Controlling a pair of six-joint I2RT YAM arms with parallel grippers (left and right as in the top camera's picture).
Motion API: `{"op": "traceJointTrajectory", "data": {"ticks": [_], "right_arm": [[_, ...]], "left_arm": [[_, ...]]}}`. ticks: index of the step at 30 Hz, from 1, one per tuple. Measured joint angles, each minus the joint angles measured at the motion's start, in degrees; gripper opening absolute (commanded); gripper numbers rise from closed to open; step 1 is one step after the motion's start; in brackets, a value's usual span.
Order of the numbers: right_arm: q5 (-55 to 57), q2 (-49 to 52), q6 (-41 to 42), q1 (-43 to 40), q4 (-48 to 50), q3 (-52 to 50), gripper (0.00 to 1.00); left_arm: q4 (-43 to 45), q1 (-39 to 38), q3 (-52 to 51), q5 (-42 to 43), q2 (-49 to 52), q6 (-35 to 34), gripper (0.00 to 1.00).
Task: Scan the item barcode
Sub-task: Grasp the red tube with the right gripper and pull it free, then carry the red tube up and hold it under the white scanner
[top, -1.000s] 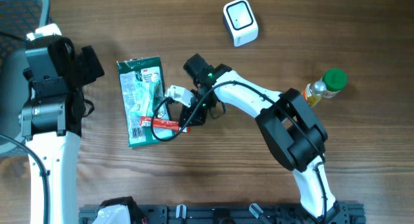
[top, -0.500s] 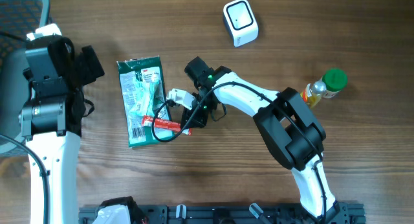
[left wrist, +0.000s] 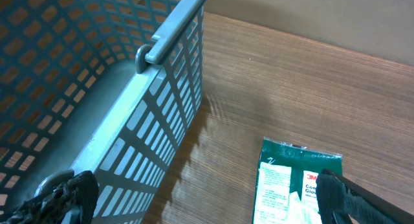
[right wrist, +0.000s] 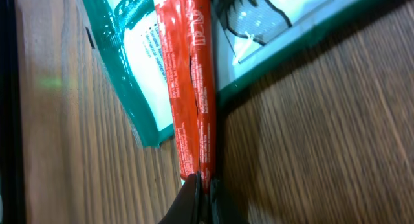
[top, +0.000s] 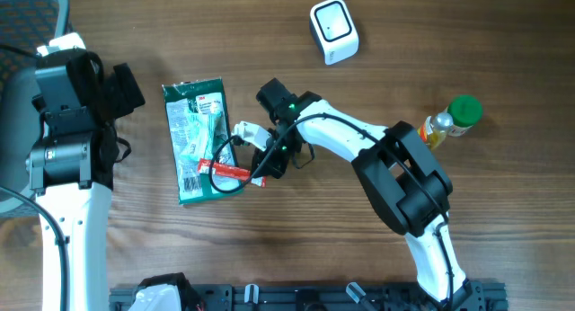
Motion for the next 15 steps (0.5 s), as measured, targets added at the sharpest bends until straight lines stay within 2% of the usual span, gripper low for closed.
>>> {"op": "traceJointTrajectory", "data": {"ticks": [4, 11, 15], "right_arm": [[-0.22, -0.46, -0.11, -2.1, -5.64, 2.56, 0.04], [-0.7, -12.74, -14.58, -3.32, -15.04, 3.17, 0.04], [-0.81, -15.58, -18.4, -3.32, -16.17, 3.78, 0.04]], "left_arm": [[0.0, 0.0, 0.02, 0.0, -0.02, 0.0, 1.0], [0.0, 0.0, 0.0, 0.0, -0.02, 0.0, 1.0], [0.0, 0.0, 0.02, 0.0, 0.0, 0.0, 1.0]]}}
